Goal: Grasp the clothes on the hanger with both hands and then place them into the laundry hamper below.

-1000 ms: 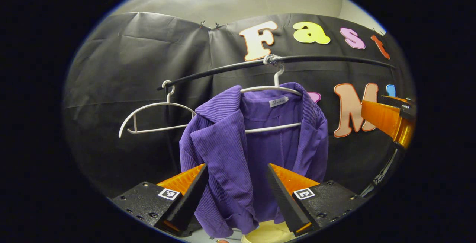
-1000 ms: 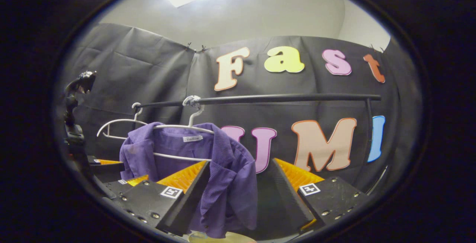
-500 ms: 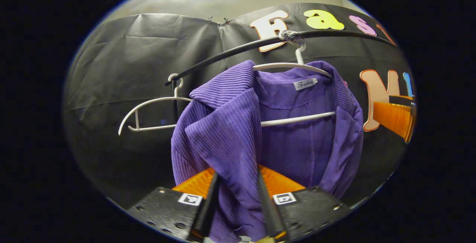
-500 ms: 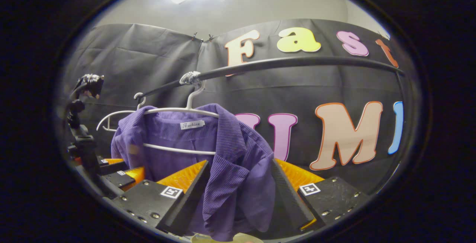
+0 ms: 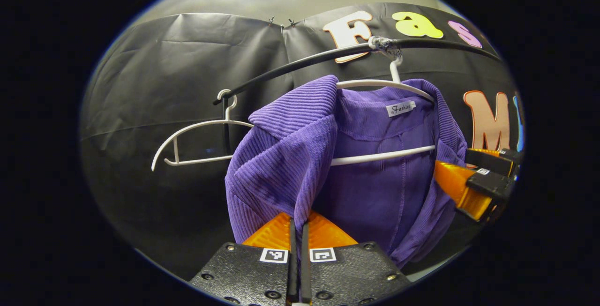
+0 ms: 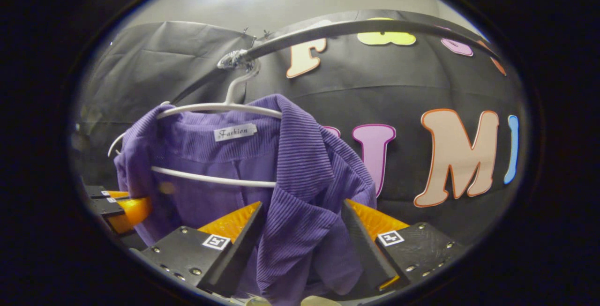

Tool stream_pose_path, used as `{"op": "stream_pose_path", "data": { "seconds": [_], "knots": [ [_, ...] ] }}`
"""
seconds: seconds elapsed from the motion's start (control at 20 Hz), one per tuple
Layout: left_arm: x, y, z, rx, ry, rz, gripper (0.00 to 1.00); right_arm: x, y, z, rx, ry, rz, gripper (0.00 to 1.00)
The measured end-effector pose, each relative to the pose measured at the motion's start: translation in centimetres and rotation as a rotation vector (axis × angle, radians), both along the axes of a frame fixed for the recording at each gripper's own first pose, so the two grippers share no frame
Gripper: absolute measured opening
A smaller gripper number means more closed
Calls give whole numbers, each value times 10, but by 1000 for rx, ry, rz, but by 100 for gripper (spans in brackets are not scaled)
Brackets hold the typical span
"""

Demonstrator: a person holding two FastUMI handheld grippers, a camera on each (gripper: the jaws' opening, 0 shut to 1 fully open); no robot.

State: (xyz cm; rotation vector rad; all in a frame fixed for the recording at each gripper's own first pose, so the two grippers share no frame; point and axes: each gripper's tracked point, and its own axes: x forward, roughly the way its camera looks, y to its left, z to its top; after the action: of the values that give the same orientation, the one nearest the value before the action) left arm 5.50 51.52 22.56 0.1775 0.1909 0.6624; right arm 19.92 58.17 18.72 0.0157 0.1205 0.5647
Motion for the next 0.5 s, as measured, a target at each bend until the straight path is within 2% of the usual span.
{"op": "stream_pose_path", "data": {
  "seconds": [0.05,0.1,0.15,0.2,0.25,0.35,0.5],
  "knots": [
    [-2,1,2,-5,1,3,3,3,3,-4,-5,4,-7,98],
    [-4,2,6,-11,3,7,3,5,4,-6,-11,9,-14,93],
    [-7,1,9,-16,0,9,3,6,4,-9,-14,13,-18,77],
    [-9,1,14,-17,-7,11,5,8,4,-11,-21,22,-24,72],
    [-12,2,18,-13,-9,14,2,9,3,-16,-32,30,-29,63],
    [-17,3,26,5,-9,19,2,8,2,-18,-40,32,-31,34],
    [-27,6,39,17,-21,35,2,6,-9,-16,-72,21,-65,16]
  ]
}}
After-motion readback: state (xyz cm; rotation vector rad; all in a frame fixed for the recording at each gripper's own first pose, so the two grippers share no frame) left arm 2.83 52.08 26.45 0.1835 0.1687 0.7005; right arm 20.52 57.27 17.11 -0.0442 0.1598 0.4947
